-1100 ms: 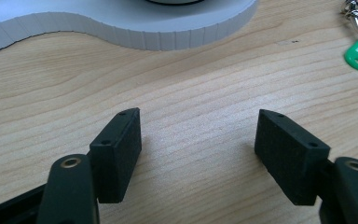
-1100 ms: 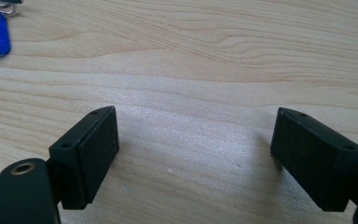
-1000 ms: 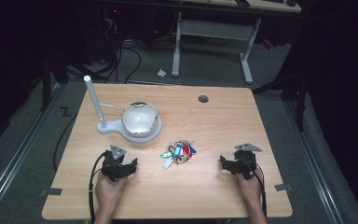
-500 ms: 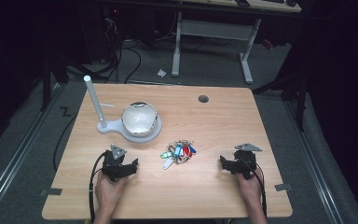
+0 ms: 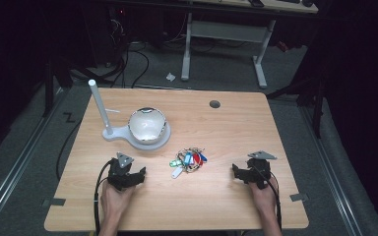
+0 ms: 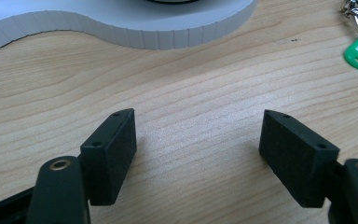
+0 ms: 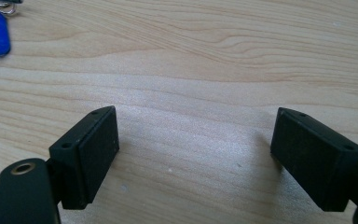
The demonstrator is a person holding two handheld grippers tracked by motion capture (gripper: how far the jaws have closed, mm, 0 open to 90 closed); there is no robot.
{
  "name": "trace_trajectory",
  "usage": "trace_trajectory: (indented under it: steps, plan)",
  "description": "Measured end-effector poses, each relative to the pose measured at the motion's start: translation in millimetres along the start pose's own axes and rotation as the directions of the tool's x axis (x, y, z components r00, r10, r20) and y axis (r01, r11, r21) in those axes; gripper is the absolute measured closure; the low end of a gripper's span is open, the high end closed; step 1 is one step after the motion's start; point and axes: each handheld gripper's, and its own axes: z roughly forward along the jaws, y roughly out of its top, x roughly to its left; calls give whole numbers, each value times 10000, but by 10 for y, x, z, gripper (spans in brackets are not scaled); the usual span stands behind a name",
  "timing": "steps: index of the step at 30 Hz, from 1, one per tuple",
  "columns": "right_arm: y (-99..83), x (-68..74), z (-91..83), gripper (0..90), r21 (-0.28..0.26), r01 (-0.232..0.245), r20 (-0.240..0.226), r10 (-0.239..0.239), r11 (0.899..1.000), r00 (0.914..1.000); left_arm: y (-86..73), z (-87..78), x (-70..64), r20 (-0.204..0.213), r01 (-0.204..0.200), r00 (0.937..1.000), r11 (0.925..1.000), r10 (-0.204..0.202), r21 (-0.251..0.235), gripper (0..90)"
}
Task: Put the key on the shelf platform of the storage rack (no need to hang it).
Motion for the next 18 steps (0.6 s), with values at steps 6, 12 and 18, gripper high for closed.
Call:
trace_trajectory:
  steps: [6, 12, 18]
  plan:
    - [0, 0, -1, 153, 0, 9, -8, -9, 10000, 10000, 2, 0, -2, -40, 41, 10000, 10000, -41, -8, 290]
    - [-1, 0, -1, 152, 0, 4, -9, -4, 10000, 10000, 13, -15, 5, 17, 34, 10000, 10000, -35, 65, 290]
    - [-1, -1, 0, 152, -3, 19, -10, -19, 10000, 10000, 31, -48, -17, 296, 51, 9995, 10000, -51, -4, 290]
